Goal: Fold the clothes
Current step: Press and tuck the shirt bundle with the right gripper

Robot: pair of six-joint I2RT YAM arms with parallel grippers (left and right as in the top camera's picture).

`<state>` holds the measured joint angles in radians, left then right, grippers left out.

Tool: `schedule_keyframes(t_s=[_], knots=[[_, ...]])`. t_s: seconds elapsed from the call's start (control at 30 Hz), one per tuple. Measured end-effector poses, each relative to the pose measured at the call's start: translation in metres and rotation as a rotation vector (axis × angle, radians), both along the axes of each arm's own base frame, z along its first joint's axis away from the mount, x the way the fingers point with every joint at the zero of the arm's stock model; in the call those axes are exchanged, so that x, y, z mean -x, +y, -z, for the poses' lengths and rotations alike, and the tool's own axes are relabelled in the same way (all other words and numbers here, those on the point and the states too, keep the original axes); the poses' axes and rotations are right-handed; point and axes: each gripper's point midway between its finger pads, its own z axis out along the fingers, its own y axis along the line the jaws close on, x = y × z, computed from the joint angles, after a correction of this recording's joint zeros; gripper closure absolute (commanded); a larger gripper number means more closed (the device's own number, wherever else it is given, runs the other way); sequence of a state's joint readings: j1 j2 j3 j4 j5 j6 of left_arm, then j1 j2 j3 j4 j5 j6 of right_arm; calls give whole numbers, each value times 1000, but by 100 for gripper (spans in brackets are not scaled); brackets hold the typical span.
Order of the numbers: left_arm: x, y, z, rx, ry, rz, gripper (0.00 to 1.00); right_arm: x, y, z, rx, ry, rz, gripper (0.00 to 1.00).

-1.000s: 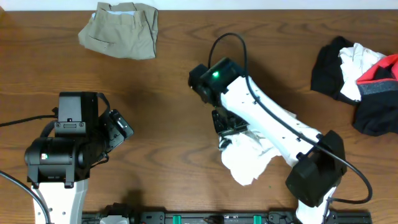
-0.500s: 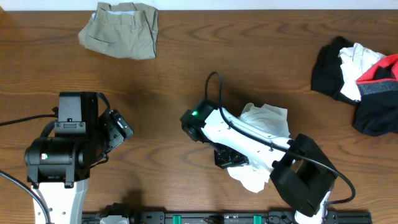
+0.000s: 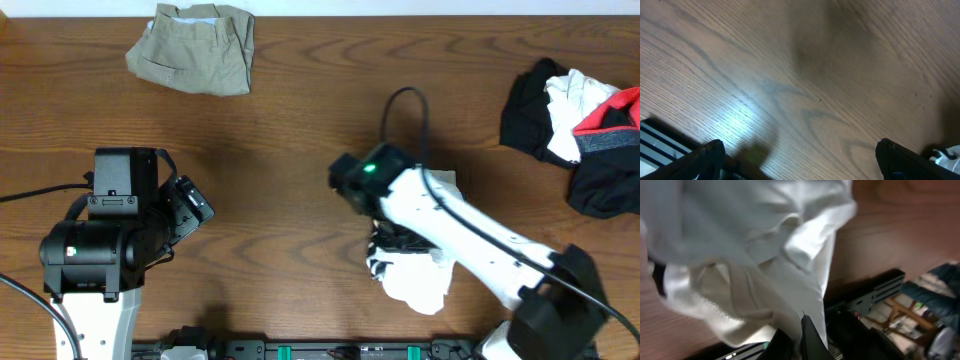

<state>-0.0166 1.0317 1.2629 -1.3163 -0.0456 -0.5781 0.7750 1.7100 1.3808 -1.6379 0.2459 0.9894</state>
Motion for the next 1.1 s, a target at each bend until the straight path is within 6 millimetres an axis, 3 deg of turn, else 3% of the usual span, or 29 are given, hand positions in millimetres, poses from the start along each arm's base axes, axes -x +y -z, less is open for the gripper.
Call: schedule_keyframes(t_s=[0.13, 0.4, 0.63, 0.73, 0.8, 0.83, 0.87, 1.1], knots=[[0, 0, 0, 0, 0, 0, 2, 10, -29, 9, 25, 14, 66, 96], [0, 1, 0, -6, 0, -3, 2, 33, -58, 53, 55, 82, 149, 95], [0, 1, 0, -6, 1, -2, 2, 38, -82, 55, 80, 123, 268, 84], [0, 1, 0, -6, 1, -2, 2, 39, -94, 51, 97, 135, 322, 73], [0, 1, 0, -6, 1, -2, 2, 35, -99, 48, 94, 138, 348, 59], [0, 1, 0, -6, 1, -2, 2, 32, -101, 45, 92, 132, 354, 41], [0, 1, 0, -6, 1, -2, 2, 27, -101, 42, 75, 127, 353, 4], [0, 1, 0, -7, 3, -2, 2, -20, -87, 10, -27, 9, 262, 1]])
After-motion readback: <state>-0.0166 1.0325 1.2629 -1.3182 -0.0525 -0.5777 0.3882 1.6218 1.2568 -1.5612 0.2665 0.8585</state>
